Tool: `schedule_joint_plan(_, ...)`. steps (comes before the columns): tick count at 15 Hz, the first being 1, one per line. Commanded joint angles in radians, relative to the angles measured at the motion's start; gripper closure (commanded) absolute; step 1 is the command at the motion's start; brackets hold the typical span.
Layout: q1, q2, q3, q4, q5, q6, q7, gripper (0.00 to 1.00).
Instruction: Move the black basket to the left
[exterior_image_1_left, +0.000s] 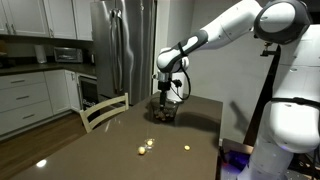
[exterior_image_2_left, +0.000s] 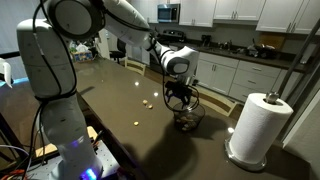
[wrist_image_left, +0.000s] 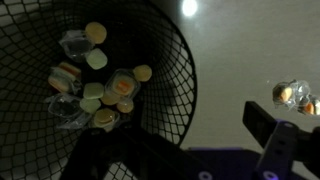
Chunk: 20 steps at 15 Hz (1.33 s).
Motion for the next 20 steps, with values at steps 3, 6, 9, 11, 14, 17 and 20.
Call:
schedule_joint_plan(3, -0.040, 0.139, 0.047, 0.051, 0.001, 0.073, 0.007, 0.00)
schedule_joint_plan(6, -0.042, 0.176, 0.064, 0.042, -0.026, 0.149, 0.041, 0.26)
schedule_joint_plan(9, -0.041, 0.182, 0.073, 0.033, -0.045, 0.198, 0.075, 0.46)
schedule_joint_plan(11, -0.041, 0.174, 0.074, 0.028, -0.060, 0.215, 0.096, 0.59)
schedule_joint_plan(14, -0.040, 0.164, 0.074, 0.022, -0.093, 0.232, 0.135, 0.79)
schedule_joint_plan(17, -0.035, 0.150, 0.072, 0.015, -0.142, 0.243, 0.185, 0.94)
schedule_joint_plan(20, -0.027, 0.128, 0.071, 0.010, -0.199, 0.233, 0.232, 0.99)
